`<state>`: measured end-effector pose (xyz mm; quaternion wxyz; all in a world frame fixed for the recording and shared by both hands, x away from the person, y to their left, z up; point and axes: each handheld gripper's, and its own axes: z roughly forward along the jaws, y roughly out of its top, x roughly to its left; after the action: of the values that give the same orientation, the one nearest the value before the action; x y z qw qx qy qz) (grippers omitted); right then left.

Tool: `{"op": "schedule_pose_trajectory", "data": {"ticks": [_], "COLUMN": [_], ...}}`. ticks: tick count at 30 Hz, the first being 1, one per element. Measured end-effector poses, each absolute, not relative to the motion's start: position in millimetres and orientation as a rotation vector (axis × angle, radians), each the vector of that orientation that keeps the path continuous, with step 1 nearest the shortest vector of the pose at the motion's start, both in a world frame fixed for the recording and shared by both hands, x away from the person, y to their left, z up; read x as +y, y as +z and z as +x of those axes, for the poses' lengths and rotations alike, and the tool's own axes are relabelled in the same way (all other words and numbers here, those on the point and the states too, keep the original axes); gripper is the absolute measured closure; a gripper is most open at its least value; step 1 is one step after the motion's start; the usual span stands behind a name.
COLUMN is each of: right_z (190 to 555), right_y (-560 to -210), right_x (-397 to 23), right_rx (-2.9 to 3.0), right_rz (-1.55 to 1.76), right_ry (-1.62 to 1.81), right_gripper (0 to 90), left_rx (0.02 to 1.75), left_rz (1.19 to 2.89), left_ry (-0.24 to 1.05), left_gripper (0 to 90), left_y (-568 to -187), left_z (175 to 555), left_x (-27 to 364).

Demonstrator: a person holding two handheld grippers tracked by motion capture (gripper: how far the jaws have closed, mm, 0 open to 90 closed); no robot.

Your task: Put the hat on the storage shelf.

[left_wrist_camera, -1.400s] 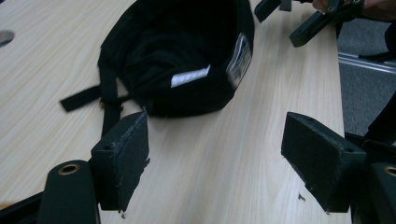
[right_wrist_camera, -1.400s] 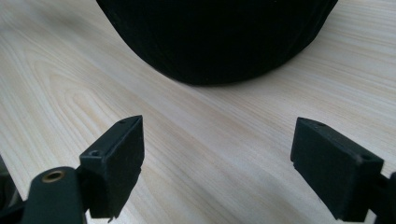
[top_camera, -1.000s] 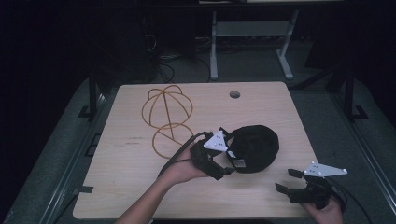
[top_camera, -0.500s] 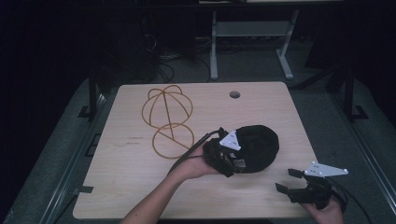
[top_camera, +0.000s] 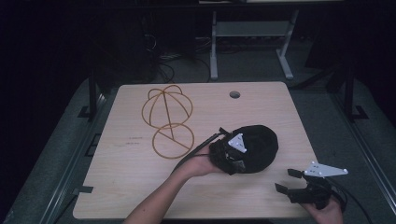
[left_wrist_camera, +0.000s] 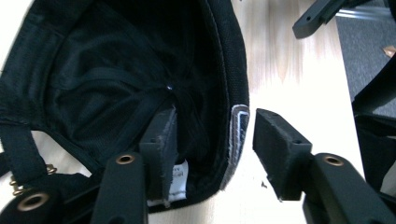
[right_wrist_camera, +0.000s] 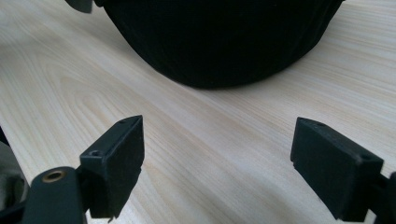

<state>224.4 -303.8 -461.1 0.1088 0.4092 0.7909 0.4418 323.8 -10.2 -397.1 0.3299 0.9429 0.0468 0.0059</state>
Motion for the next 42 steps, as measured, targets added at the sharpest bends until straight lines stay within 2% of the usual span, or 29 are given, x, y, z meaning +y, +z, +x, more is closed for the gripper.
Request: {"op": "schedule_pose_trajectory", "data": {"ticks": [7,10,14,26,42], "right_z": [224.9,225.2,225.0,227.4,236.3], "right_y": [-461.5,-461.3,-459.7,-453.8,-425.5], "right_x": [-301.3,-301.2,-301.4,-297.7,-292.5], "right_rx": [2.338,2.342,2.323,2.262,2.124], "right_rz": [1.204,1.205,1.207,1.21,1.124], "right_ry": [1.298,1.303,1.352,1.444,1.687], "right_gripper": [17.2,17.1,15.8,14.6,14.6], "left_rx": [0.063,0.061,0.035,0.026,0.025], "left_rz": [2.475,2.475,2.476,2.335,2.125], "left_ry": [0.011,0.005,-0.016,-0.071,-0.186], "left_gripper": [69.4,71.3,78.7,80.9,81.0], "left_y": [-398.8,-399.1,-398.9,-372.9,-329.8], "left_z": [321.4,320.9,321.7,319.8,324.2], "left_x": [-11.9,-12.3,-12.0,-7.6,1.3]}}
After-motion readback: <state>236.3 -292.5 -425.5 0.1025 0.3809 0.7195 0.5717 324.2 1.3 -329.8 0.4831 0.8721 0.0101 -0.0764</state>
